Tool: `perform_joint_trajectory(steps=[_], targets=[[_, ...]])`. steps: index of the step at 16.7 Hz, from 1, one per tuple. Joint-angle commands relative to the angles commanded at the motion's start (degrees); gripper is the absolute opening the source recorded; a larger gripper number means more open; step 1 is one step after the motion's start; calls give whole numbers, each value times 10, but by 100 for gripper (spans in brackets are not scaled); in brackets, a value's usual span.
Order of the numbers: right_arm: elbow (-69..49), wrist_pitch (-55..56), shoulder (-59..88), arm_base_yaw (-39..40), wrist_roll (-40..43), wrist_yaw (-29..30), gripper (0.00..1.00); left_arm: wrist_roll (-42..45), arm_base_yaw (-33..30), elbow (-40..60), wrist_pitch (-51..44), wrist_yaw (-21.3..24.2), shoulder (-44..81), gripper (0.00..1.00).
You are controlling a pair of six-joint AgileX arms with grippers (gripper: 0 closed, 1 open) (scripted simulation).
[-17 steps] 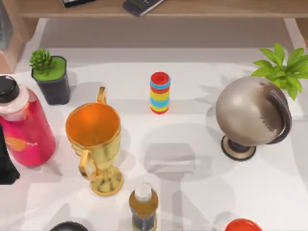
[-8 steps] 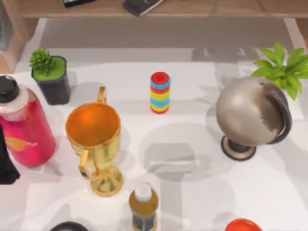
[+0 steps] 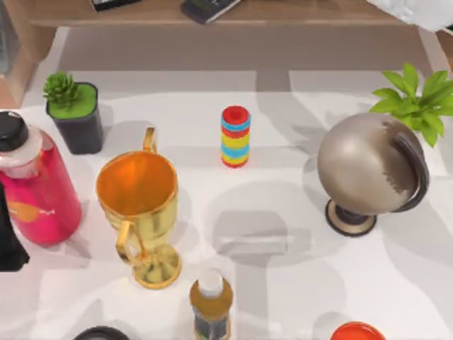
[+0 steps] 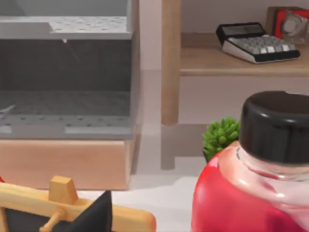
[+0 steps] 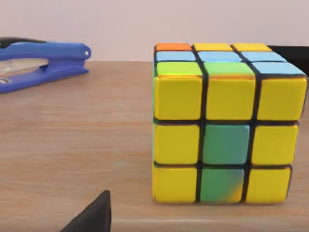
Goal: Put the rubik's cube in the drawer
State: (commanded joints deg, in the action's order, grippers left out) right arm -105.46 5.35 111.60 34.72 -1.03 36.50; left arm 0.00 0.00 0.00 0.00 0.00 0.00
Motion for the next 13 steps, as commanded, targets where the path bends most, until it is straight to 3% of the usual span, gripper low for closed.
perform_joint_trajectory(steps=[7,13], targets=[[-11,-3,7,-2,0,-2,100,0,0,0,0,0,0,100],[-130,-52,75,-28,0,-27,100,0,0,0,0,0,0,100]])
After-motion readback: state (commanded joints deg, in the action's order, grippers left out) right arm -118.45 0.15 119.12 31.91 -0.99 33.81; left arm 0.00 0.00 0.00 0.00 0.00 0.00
